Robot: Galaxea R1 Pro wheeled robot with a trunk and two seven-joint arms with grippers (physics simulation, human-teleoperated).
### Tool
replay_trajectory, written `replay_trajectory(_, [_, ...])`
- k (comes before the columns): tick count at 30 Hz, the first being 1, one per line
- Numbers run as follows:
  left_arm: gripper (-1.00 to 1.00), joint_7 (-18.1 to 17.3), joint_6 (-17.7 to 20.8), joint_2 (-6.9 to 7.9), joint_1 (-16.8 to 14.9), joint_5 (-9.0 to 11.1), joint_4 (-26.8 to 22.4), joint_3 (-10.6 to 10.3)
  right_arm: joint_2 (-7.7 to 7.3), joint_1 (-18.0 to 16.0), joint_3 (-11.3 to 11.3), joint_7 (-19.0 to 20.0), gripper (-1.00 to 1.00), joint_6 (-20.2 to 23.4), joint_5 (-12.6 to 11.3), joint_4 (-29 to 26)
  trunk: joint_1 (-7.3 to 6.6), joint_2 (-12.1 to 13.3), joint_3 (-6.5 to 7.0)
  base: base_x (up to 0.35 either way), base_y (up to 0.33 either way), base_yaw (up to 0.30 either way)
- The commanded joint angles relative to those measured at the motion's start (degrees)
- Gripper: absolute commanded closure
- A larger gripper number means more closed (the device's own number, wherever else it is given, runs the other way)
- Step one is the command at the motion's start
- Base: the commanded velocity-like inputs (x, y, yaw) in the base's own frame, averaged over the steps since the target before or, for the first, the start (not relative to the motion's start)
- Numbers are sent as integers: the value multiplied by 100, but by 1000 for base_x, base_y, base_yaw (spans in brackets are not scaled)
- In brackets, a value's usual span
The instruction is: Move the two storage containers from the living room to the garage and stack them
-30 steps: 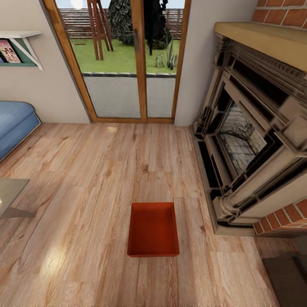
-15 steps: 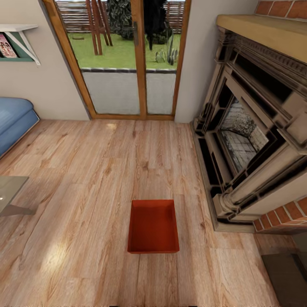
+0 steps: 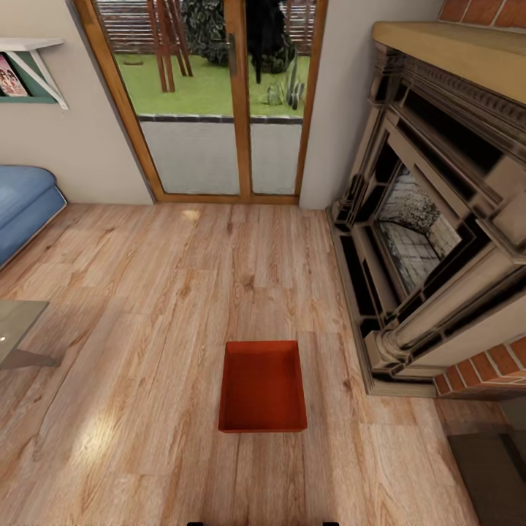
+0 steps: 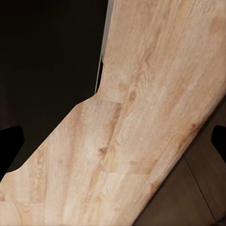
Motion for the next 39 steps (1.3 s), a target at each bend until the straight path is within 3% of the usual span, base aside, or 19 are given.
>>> replay_trajectory(1, [-100,6,1,-1,-2,23,-1,29,2,-7,36,-11,-100,-31,-6,19,3,-8,-7,0,0,0])
replay_trajectory(33, [-100,-33,-3,-23,-2,25,-31,55,-27,-7,11,-60,-100,-29,-32,-4,3,-8,-7,0,0,0])
replay_trajectory(39, [-100,-5,14,-14,-2,24,-601,41,6,-7,30,-46,-100,-35,24,-152,3,-8,-7,0,0,0])
